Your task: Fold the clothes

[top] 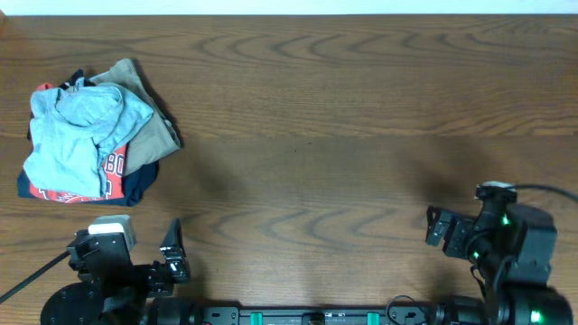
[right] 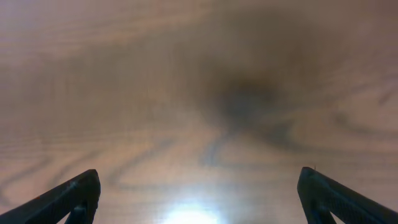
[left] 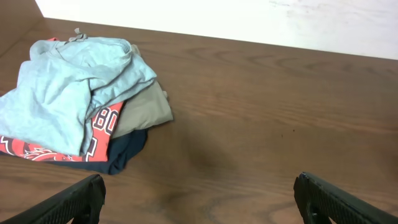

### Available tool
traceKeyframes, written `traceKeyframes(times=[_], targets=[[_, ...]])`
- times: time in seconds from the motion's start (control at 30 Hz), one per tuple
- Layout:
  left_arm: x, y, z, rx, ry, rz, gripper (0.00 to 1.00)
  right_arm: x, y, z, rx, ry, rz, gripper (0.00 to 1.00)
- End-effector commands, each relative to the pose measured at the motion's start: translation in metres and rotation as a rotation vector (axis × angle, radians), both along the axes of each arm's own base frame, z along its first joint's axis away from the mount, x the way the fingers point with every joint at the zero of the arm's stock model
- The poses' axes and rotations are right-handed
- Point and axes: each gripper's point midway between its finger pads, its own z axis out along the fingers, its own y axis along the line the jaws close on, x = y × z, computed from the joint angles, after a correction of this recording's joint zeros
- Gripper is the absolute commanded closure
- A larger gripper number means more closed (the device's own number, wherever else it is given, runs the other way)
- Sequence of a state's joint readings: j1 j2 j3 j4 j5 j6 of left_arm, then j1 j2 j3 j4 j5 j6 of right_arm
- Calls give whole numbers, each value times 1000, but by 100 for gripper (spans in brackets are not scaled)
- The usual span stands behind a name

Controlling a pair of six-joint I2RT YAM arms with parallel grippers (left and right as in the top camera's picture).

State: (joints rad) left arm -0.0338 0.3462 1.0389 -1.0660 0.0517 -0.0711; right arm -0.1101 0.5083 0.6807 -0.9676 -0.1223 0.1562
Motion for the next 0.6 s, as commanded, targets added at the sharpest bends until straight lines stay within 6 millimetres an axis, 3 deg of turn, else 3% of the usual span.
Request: traceKeyframes(times=[0.0,0.13,0.27,0.4,0.57], targets=[[1,2,-2,0,4,10,2,9,0,3,-61,-128,33,1],[1,2,-2,0,4,10,2,32,14,14,-130,-402,133,1],[1,2,-2,0,4,11,2,42,24,24,-172,-619,186,1],[1,2,-2,0,4,11,2,47,21,34,-199,-789,145,1],[1,2,-2,0,4,11,2,53,14,18,-219,-839,104,1]])
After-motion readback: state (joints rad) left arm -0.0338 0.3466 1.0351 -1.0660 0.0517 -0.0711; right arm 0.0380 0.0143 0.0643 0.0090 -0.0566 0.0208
